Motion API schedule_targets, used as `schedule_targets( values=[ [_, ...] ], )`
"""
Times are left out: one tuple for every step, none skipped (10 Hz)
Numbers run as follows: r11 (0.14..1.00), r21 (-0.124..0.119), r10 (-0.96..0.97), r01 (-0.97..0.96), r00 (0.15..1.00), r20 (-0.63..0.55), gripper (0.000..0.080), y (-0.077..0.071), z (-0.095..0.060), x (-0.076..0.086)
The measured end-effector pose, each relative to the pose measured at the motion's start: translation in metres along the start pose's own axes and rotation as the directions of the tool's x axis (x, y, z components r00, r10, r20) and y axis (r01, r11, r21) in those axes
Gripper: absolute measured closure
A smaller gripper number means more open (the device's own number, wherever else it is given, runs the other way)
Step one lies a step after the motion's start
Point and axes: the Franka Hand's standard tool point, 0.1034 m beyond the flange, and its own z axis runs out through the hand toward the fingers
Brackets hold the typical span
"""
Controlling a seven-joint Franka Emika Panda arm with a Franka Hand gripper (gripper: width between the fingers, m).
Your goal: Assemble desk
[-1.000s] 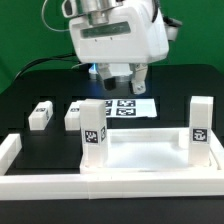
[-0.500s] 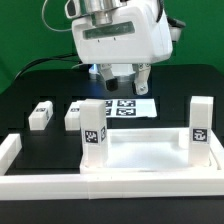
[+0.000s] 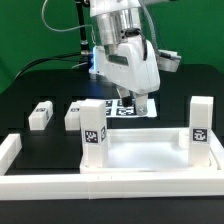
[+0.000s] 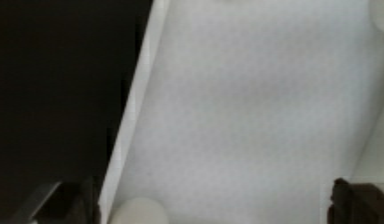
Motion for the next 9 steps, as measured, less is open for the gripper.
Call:
schedule_targets(
  values=[
    [1.0, 0.0, 0.0, 0.0, 1.0, -0.001, 0.015, 0.0, 0.0, 0.0],
    [1.0, -0.001, 0.0, 0.0, 1.0, 0.0, 0.015, 0.0, 0.0, 0.0],
    [1.0, -0.001, 0.0, 0.0, 1.0, 0.0, 0.015, 0.001, 0.0, 0.0],
    [0.999, -0.005, 0.038, -0.038, 0.999, 0.006, 0.015, 0.004, 0.004, -0.002],
    [0.994, -0.022, 0.105, -0.104, 0.994, 0.018, 0.015, 0.013, 0.014, -0.005],
    [0.987, -0.027, 0.161, -0.16, 0.987, 0.023, 0.015, 0.021, 0.026, -0.008],
    [0.981, -0.054, 0.188, -0.187, 0.982, 0.025, 0.015, 0.031, 0.042, -0.011],
    [0.978, -0.081, 0.196, -0.194, 0.98, 0.02, 0.015, 0.039, 0.057, -0.012],
    [0.978, -0.091, 0.191, -0.189, 0.981, 0.018, 0.015, 0.04, 0.065, -0.014]
  ],
)
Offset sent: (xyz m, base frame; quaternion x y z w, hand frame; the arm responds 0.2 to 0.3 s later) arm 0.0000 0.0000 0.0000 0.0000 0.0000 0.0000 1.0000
